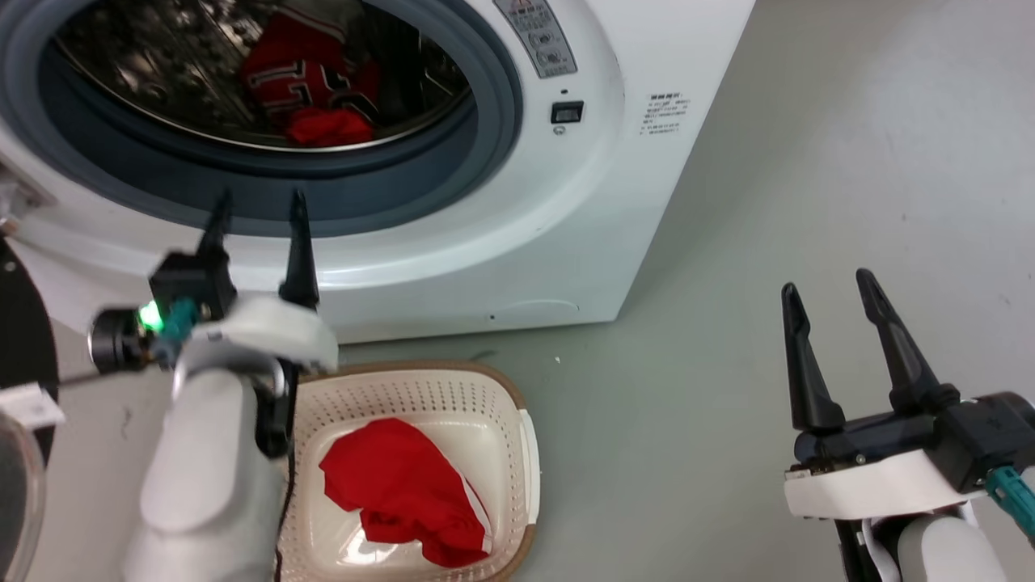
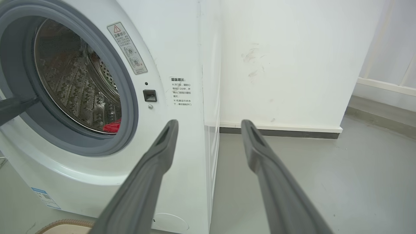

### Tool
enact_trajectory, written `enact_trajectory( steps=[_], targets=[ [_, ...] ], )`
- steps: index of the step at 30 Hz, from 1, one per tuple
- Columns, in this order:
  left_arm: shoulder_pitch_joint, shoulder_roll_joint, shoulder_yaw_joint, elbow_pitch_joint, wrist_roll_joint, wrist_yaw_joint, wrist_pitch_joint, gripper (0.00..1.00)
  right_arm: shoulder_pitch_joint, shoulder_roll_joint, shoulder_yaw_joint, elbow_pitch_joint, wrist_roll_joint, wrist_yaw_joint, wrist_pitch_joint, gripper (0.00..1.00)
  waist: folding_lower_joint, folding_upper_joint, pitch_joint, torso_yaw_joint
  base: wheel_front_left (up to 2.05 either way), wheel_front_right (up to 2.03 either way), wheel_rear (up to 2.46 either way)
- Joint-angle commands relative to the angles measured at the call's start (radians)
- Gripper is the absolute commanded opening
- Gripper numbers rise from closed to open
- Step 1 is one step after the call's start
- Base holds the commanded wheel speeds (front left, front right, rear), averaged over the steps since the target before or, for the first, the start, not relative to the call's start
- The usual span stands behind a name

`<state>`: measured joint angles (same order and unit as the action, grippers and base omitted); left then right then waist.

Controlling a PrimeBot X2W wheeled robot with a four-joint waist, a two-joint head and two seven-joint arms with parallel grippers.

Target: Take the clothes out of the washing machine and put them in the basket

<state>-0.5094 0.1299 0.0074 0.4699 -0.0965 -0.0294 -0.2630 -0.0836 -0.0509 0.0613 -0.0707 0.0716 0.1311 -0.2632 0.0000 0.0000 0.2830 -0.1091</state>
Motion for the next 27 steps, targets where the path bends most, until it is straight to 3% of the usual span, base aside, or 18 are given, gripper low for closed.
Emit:
enact_trajectory(
  steps=[1,12,27],
  targets=[
    [-0.046,0.009,0.001,0.024,0.008,-0.002,-0.003,1.0,-0.022,0.001,-0.001,-0.006,0.006,-0.001,-0.002,1.0,0.0,0.0,0.047,-0.026,0.0,0.0,0.0],
    [-0.455,0.108,-0.022,0.307,0.04,-0.023,0.072,1.0,-0.106,0.001,-0.005,-0.025,0.042,-0.001,-0.002,1.0,0.0,0.0,0.212,-0.093,0.0,0.0,0.0],
    [-0.886,0.212,-0.08,0.581,0.057,-0.071,0.412,1.0,-0.185,0.001,-0.018,-0.046,0.103,-0.001,-0.002,1.0,0.0,0.0,0.389,-0.151,0.0,0.0,0.0]
  ],
)
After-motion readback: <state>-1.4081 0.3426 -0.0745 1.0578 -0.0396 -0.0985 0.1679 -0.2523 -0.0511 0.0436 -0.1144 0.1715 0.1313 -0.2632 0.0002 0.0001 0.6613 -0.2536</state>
